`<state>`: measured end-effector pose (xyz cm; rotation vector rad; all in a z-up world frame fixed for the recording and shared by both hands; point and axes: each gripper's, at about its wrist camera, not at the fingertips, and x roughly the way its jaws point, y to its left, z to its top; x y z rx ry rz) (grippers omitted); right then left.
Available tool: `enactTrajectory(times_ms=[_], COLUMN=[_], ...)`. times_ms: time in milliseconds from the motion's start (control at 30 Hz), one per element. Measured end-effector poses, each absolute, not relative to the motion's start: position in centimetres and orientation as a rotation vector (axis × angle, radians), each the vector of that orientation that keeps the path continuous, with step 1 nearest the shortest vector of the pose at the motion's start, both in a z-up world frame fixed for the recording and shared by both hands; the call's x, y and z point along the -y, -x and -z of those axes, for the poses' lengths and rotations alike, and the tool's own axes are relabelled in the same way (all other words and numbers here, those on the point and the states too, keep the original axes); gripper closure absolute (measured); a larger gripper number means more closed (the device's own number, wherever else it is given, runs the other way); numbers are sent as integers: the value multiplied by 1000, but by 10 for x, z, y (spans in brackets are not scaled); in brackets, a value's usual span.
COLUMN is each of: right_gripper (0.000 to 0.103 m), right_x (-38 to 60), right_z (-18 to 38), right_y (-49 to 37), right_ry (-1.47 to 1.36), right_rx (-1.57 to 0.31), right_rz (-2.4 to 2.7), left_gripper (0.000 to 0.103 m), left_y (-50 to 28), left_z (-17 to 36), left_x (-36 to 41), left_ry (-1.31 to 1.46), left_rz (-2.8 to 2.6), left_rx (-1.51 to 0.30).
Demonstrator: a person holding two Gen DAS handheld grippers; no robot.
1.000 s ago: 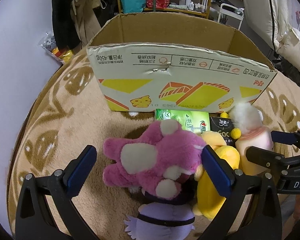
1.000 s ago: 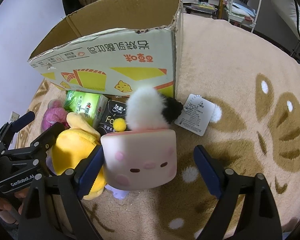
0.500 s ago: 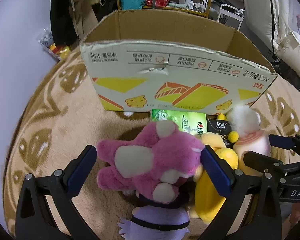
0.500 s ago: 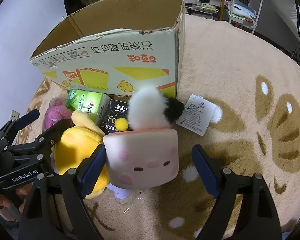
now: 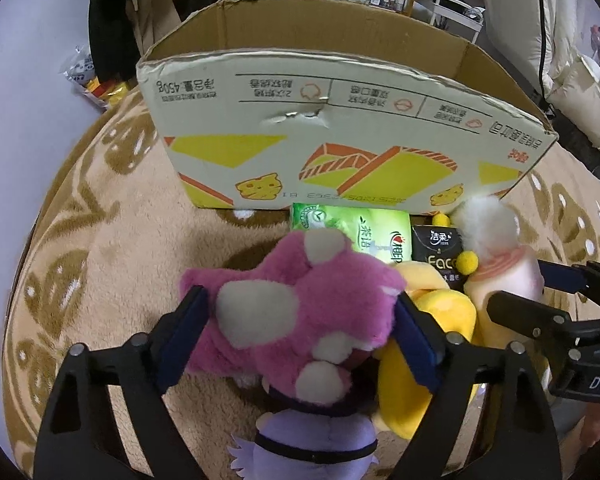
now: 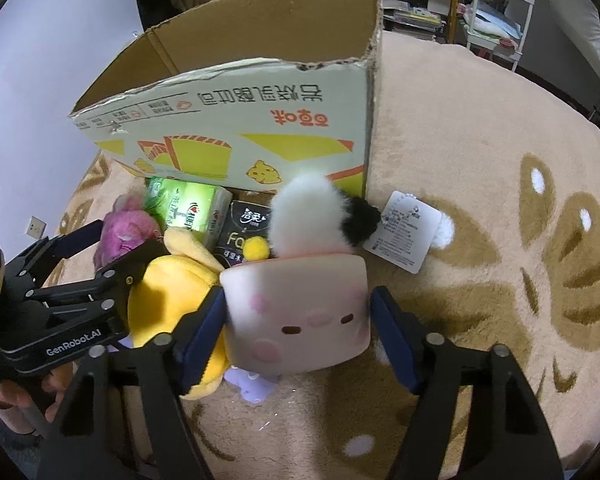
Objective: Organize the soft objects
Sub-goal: 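Close the right tool on the square plush while the left tool grasps the pink bear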
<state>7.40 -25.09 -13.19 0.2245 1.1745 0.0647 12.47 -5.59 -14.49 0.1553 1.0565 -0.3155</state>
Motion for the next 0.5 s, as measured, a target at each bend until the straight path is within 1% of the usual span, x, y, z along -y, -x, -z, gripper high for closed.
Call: enactTrajectory(times_ms=[67, 233, 500], right_gripper=[33, 37, 39], right_x=[251, 258, 260], right_z=[132, 130, 124], right_y=[-74, -72, -69], right_ry=[-231, -271, -269], right_rx=[-1173, -1165, -1139], right_rz=[-68, -69, -50], left_gripper=[19, 20, 22], left_y=[-122, -120, -115], left_z=[143, 139, 133], left_x=[57, 55, 53], left_ry=[-164, -151, -171], left_rz=[314, 293, 259], left_rx=[-1051, -1047, -1029])
